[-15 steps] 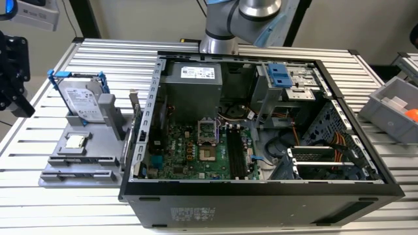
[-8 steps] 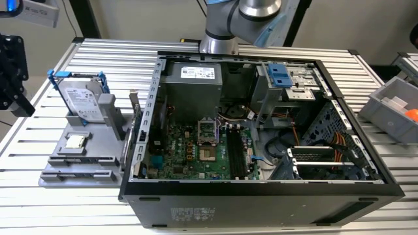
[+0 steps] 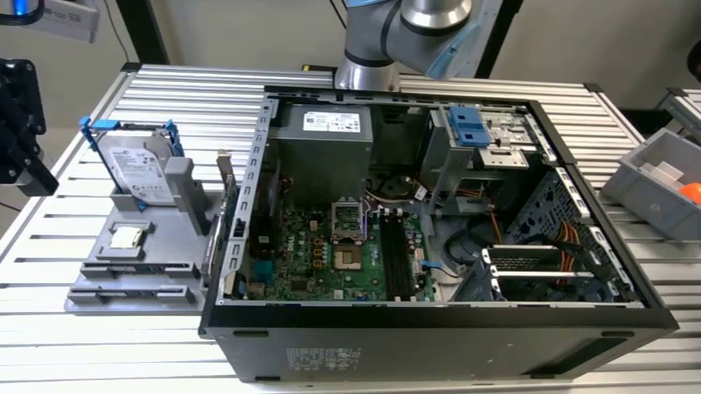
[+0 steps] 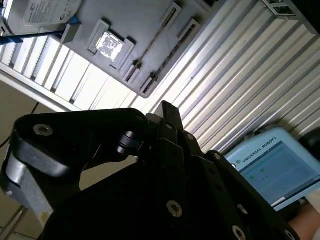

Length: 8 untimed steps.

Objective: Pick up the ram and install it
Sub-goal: 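Pick up the ram and move it above insertion slot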

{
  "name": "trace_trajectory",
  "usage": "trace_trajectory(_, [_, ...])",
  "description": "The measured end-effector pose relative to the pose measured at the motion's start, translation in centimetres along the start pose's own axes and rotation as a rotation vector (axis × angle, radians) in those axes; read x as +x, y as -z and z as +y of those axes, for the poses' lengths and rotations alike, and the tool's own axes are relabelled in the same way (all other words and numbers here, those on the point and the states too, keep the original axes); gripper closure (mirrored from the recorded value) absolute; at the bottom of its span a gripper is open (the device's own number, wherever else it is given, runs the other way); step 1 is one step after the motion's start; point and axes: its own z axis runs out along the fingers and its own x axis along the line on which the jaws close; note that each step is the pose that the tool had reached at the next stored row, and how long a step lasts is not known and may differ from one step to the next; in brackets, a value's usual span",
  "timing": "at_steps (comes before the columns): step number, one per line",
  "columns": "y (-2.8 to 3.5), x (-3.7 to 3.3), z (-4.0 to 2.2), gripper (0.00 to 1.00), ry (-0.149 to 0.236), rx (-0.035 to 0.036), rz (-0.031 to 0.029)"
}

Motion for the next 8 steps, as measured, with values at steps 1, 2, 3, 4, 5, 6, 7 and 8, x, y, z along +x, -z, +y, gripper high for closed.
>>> trace_trajectory(1, [0.00, 0.00, -0.01, 1.00, 0.000, 0.0000, 0.0000])
trace_trajectory(2, [0.00, 0.00, -0.01, 1.00, 0.000, 0.0000, 0.0000])
trace_trajectory(3, [0.00, 0.00, -0.01, 1.00, 0.000, 0.0000, 0.0000])
trace_trajectory(4, [0.00, -0.01, -0.02, 1.00, 0.000, 0.0000, 0.0000])
trace_trajectory(5, [0.01, -0.04, -0.05, 1.00, 0.000, -0.0001, 0.0000])
trace_trajectory(6, [0.00, -0.05, -0.07, 1.00, 0.000, -0.0001, 0.0000])
trace_trajectory(7, [-0.01, -0.06, -0.08, 1.00, 0.000, 0.0001, -0.0001])
trace_trajectory(8, [-0.01, -0.07, -0.10, 1.00, 0.000, 0.0001, -0.0001])
